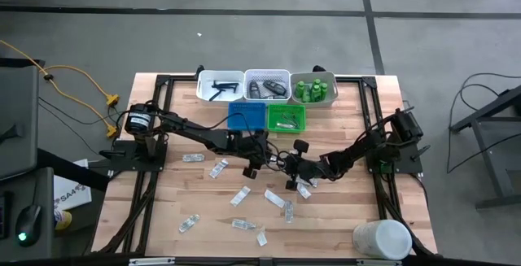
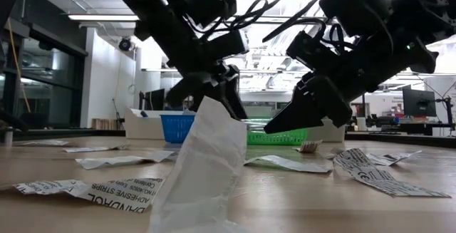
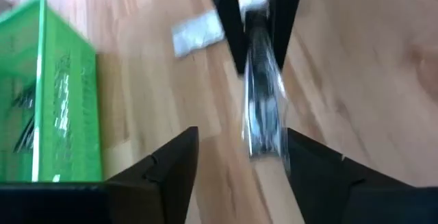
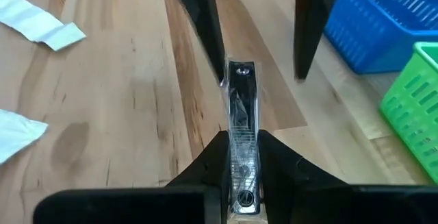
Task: Pick & Place Travel size toiletries
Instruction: Put the silver nail clipper into the green basket, then put the white bandage pad into the blue basket
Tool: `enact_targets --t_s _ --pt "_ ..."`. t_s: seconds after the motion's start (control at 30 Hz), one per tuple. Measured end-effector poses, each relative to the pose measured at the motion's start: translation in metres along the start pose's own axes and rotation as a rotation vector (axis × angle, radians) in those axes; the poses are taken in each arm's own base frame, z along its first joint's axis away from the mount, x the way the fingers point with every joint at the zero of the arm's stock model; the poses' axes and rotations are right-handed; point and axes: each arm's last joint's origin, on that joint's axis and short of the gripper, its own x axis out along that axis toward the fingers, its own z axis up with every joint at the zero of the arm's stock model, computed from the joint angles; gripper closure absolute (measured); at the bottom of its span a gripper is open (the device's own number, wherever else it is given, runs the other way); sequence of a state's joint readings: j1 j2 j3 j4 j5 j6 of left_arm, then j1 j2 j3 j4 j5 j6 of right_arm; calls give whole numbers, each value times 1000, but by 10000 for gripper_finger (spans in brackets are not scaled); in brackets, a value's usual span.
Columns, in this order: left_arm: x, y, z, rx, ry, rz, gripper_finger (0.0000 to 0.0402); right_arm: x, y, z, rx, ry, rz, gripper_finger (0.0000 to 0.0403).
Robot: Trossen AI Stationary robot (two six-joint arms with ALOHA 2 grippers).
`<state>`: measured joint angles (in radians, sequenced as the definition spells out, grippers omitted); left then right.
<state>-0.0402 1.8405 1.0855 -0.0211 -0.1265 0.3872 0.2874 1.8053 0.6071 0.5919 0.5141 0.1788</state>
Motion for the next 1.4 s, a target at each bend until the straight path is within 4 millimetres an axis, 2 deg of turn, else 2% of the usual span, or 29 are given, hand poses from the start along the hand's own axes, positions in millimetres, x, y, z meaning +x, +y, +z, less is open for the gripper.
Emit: enact_targets --t_s 0.2,0.37,0.5,0.6,0.77,1.03,1.4 --pt "-20 4 1 -34 89 -9 187 0 -1 0 -1 10 -11 361" --pt "-39 5 -4 -85 185 -36 197 -8 -13 14 -2 -10 -59 361" --pt "-45 3 -12 -143 254 -34 207 -20 -32 29 -37 -5 -170 361" --pt "-47 -2 -25 -173 283 -39 215 -26 -50 39 -74 7 -226 361" --pt "-56 -9 -43 -243 289 -30 228 -29 -81 42 -125 85 -318 361" --pt "-89 -9 -56 -355 230 -1 236 -21 -120 37 -128 180 -382 334" --pt "-125 -11 -76 -483 171 51 236 -20 -126 41 -102 142 -401 283"
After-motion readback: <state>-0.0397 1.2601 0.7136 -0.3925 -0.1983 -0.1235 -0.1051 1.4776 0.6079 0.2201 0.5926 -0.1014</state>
